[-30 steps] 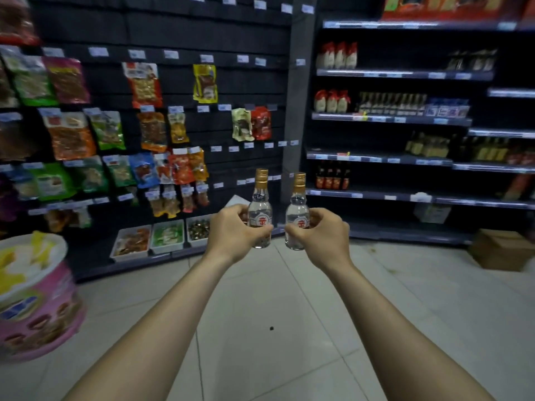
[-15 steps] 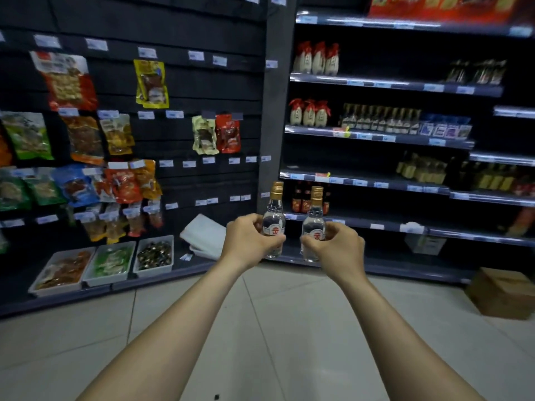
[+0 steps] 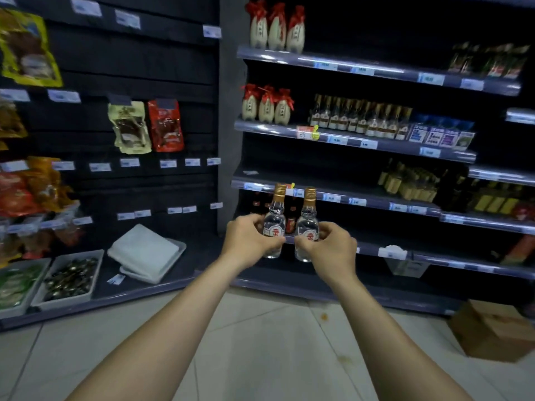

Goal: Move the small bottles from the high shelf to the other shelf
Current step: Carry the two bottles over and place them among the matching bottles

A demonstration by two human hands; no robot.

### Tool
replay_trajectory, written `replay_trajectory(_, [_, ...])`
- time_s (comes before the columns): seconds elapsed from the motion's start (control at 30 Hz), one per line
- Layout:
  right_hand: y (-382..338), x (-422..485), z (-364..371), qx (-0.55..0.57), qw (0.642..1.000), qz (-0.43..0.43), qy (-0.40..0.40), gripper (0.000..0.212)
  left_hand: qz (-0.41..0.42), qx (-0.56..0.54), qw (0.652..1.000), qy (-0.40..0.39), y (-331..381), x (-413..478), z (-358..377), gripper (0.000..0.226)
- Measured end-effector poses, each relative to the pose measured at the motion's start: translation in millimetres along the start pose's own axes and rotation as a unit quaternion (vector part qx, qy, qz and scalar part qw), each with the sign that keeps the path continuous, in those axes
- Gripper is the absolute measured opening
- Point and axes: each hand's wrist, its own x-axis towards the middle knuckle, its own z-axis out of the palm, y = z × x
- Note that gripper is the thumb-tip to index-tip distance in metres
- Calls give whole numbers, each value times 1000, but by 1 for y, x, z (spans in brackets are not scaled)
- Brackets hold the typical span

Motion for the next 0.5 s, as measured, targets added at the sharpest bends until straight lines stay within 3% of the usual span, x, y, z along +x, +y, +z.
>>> replay_trajectory(0.23, [71, 163, -36, 7, 1000, 5, -1, 26, -7, 20, 1000, 0, 26, 134, 111, 45])
replay_trajectory(0.5, [149, 361, -77, 25, 999, -19, -28, 23, -10, 27, 998, 54, 48, 281, 247, 40])
